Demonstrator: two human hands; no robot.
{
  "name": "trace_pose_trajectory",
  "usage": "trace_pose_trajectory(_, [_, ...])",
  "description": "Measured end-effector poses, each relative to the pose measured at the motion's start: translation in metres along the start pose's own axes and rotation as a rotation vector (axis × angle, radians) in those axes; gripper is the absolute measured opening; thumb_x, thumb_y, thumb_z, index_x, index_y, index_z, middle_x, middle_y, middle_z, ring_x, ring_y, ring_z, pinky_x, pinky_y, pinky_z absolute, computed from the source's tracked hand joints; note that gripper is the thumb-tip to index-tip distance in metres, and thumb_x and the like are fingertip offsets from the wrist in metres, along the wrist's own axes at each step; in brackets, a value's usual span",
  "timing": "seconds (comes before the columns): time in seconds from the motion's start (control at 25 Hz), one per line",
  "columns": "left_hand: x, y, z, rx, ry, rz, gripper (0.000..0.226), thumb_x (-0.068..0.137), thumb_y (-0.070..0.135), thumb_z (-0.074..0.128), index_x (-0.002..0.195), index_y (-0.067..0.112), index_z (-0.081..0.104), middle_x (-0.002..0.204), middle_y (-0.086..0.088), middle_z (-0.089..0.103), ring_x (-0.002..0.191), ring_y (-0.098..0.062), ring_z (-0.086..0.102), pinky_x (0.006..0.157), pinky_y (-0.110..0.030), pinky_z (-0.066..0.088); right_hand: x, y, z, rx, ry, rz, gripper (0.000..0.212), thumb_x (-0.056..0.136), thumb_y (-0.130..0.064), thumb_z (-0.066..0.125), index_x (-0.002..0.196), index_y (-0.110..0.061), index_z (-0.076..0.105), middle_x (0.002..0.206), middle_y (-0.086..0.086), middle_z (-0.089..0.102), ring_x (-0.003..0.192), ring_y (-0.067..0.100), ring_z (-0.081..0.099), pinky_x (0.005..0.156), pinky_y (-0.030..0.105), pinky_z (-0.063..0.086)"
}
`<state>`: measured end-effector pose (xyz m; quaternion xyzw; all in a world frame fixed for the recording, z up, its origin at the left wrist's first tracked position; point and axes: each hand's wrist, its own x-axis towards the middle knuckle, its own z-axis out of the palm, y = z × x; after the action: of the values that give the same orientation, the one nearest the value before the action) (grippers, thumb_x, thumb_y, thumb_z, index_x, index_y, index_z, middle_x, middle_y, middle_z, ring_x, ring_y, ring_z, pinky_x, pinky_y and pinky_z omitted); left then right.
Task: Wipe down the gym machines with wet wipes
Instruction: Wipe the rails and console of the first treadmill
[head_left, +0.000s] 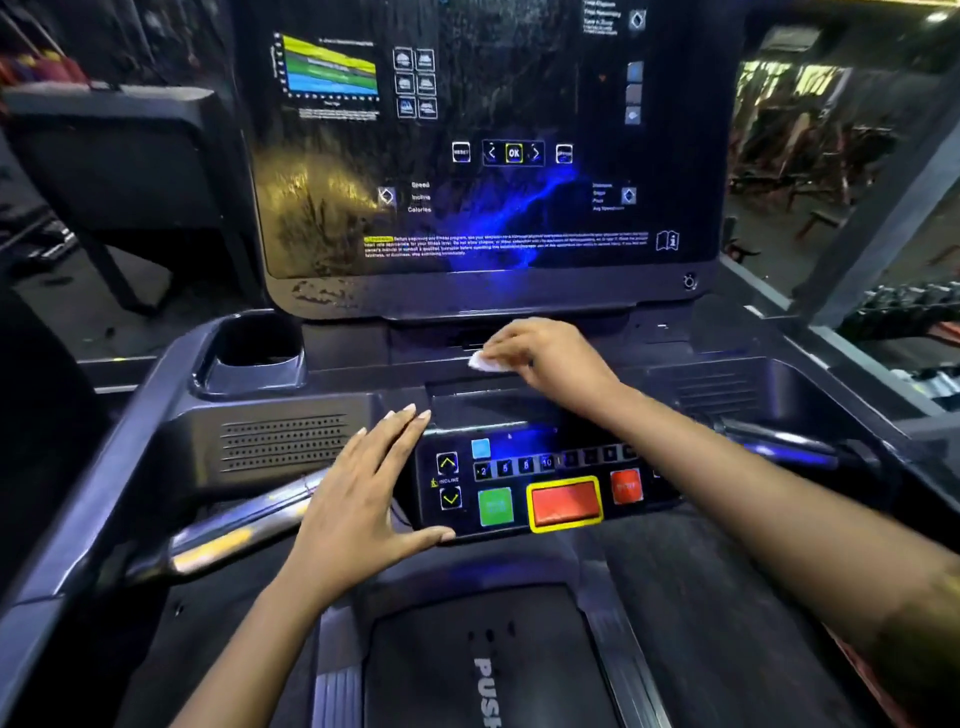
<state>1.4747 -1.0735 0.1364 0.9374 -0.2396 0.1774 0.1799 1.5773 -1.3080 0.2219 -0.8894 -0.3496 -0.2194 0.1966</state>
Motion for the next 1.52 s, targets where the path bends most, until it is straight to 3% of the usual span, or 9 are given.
trace_pose_trajectory(0.12, [0.000,0.000,-0.002,-0.029,-0.002,-0.006,0.095,0.072,0.073,0.050,0.149,0.026,0.020,0.154,0.004,0.029,0.139,-0.012,0.029,0.116,-0.032,0.014,0.033,0.007,0.030,-0.126,-0.402,-0.229,0.019,0.083,-0.016,0.062,0.097,-0.010,0.074,0.100,0.006,0.070,0.094,0.027,0.064,0.074,0.033,0.049])
trace_pose_trajectory(0.2, [0.000,0.000,-0.003,-0.072,0.003,-0.038,0.086,0.076,0.070,0.049,0.148,0.029,0.024,0.152,0.007,0.031,0.140,-0.012,0.029,0.117,-0.033,0.013,0.047,0.008,0.048,-0.186,-0.545,-0.316,0.023,0.088,-0.024,0.057,0.100,-0.012,0.073,0.105,0.003,0.069,0.100,0.025,0.061,0.074,0.031,0.046])
trace_pose_trajectory(0.36, [0.020,0.012,0.002,-0.118,0.068,-0.082,0.066,0.088,0.063,0.039,0.140,0.022,0.042,0.144,0.002,0.042,0.139,-0.016,0.031,0.115,-0.037,0.016,0.045,0.026,0.058,-0.153,-0.447,-0.583,0.036,0.086,-0.024,0.042,0.096,-0.009,0.073,0.095,0.005,0.072,0.083,0.025,0.067,0.058,0.029,0.054])
trace_pose_trajectory(0.48, [0.033,0.023,0.012,-0.024,0.052,-0.060,0.062,0.091,0.059,0.037,0.139,0.021,0.046,0.145,-0.001,0.044,0.140,-0.019,0.031,0.113,-0.041,0.022,0.032,0.039,0.049,-0.155,-0.459,-0.624,0.038,0.084,-0.020,0.040,0.101,-0.010,0.072,0.100,0.005,0.071,0.086,0.023,0.068,0.061,0.027,0.055])
trace_pose_trajectory(0.88, [0.037,0.017,0.015,0.008,0.045,-0.001,0.056,0.092,0.059,0.035,0.137,0.026,0.044,0.140,-0.001,0.047,0.133,-0.021,0.040,0.111,-0.044,0.025,-0.023,0.094,-0.017,-0.178,-0.585,-0.148,0.043,0.083,-0.024,0.037,0.104,-0.015,0.073,0.103,-0.001,0.071,0.089,0.016,0.069,0.071,0.025,0.055])
trace_pose_trajectory(1.04, [0.036,0.016,0.012,-0.002,0.027,0.009,0.056,0.092,0.058,0.035,0.136,0.026,0.045,0.137,-0.001,0.049,0.132,-0.021,0.042,0.112,-0.042,0.024,-0.024,0.102,-0.030,-0.183,-0.648,0.137,0.026,0.087,-0.010,0.057,0.108,-0.017,0.071,0.107,0.000,0.070,0.099,0.020,0.066,0.083,0.027,0.048])
trace_pose_trajectory(1.24, [0.035,0.014,0.012,-0.009,0.026,0.025,0.056,0.091,0.057,0.035,0.136,0.025,0.044,0.135,-0.002,0.051,0.131,-0.021,0.042,0.113,-0.039,0.021,-0.041,0.086,-0.055,-0.095,-0.615,0.187,0.029,0.084,-0.002,0.062,0.105,-0.019,0.072,0.104,-0.004,0.071,0.096,0.015,0.067,0.084,0.031,0.051])
trace_pose_trajectory(1.44, [0.036,0.012,0.012,-0.014,0.020,0.052,0.059,0.090,0.057,0.036,0.135,0.021,0.049,0.134,-0.003,0.051,0.127,-0.022,0.044,0.115,-0.037,0.019,-0.057,0.052,-0.085,0.033,-0.567,0.268,0.025,0.083,-0.001,0.065,0.097,-0.020,0.075,0.098,-0.011,0.072,0.090,0.000,0.066,0.081,0.014,0.049])
trace_pose_trajectory(1.52, [0.035,0.011,0.011,-0.018,0.008,0.052,0.059,0.090,0.057,0.037,0.137,0.022,0.048,0.136,-0.003,0.050,0.128,-0.022,0.044,0.115,-0.036,0.017,-0.053,0.050,-0.087,0.100,-0.469,0.301,0.024,0.081,0.001,0.067,0.094,-0.017,0.075,0.096,-0.009,0.072,0.090,-0.002,0.065,0.080,0.014,0.049])
